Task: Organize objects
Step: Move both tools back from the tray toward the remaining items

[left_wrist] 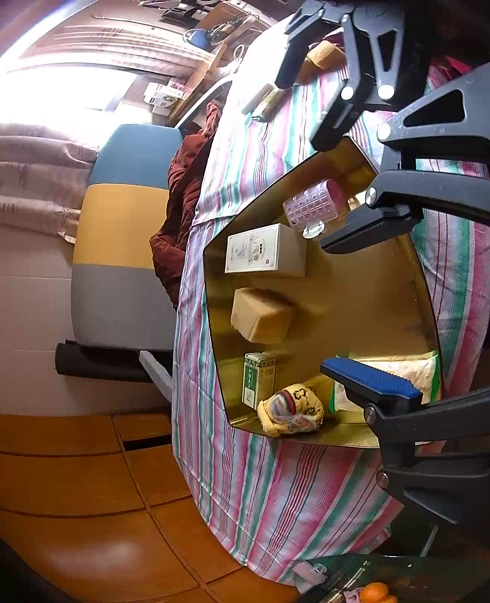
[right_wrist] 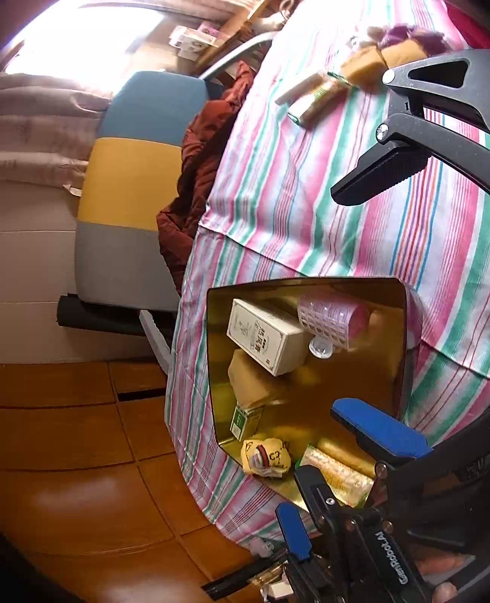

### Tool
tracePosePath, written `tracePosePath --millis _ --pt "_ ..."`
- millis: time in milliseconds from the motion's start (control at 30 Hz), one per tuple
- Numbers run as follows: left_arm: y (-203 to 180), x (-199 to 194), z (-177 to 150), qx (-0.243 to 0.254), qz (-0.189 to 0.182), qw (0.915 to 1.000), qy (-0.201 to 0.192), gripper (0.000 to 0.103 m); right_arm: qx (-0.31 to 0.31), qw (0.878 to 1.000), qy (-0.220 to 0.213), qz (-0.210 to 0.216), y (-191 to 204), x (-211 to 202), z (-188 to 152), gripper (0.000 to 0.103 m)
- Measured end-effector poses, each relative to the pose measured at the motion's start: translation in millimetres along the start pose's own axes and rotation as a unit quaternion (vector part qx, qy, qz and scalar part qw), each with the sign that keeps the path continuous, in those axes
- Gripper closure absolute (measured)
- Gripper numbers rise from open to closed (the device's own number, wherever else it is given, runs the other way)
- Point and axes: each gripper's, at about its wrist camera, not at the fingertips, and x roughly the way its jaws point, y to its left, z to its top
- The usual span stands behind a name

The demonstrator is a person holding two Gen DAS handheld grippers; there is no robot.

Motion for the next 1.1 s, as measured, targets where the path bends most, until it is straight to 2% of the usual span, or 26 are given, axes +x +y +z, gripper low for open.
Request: tracePosePath --millis 467,667,767,900,967,1100 --pt "-10.9 6.2 -7.2 0.014 -0.017 0.9996 0.016 0.045 0.023 0.998 -0.002 -0.057 -46.9 1.5 -7.3 0.000" --pt "-17.6 8.9 -6.6 0.027 -0.024 0.9991 0.021 0.045 0.021 0.996 0.005 -0.086 -80.5 -1.9 -7.7 0.000" --pt "-24.8 9.0 -4.4 0.040 -0.034 0.9984 0.021 0.045 0.046 0.994 0.005 -0.099 -115.5 -8.9 -4.6 0.000" --pt "-39.9 7.3 1.6 0.061 -0.053 0.9966 0.017 0.045 0.092 0.986 -0.003 -0.136 -173.4 -25.1 -2.3 0.000" --pt "-49.7 6.2 5.0 0.072 -0.066 0.9951 0.015 0.045 0.127 0.979 -0.007 -0.157 -208.4 -33.9 -4.0 0.000" --pt "-72.1 5.6 11.3 0.096 -0.088 0.9914 0.014 0.045 0.221 0.956 -0.013 -0.194 -277.0 -49.9 -22.0 0.000"
